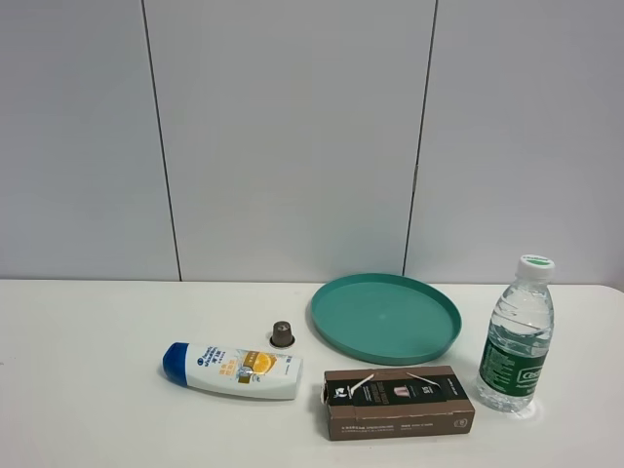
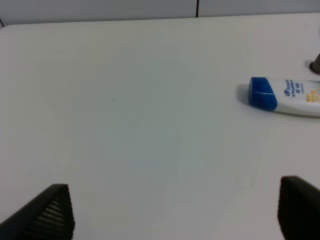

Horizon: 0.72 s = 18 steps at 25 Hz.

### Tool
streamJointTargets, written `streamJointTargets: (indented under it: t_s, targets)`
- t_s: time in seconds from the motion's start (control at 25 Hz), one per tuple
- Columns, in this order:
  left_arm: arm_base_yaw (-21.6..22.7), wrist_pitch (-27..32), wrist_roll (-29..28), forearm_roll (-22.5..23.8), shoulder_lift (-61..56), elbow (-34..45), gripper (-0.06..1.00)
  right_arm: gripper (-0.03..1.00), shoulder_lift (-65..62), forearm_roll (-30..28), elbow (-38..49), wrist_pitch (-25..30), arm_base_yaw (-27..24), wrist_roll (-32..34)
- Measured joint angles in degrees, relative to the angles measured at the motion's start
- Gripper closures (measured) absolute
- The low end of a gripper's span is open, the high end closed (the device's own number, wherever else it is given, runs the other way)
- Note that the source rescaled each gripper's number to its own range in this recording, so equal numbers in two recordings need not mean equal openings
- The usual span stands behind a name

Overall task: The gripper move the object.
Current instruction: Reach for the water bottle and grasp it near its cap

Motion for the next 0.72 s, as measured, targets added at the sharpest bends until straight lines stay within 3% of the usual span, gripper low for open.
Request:
streamJointTargets:
  t_s: [0.72]
  targets:
    - [0.00, 0.00, 0.00, 0.00, 0.00, 0.00, -0.06, 0.18, 0.00, 0.00, 0.00, 0.00, 0.00, 0.00]
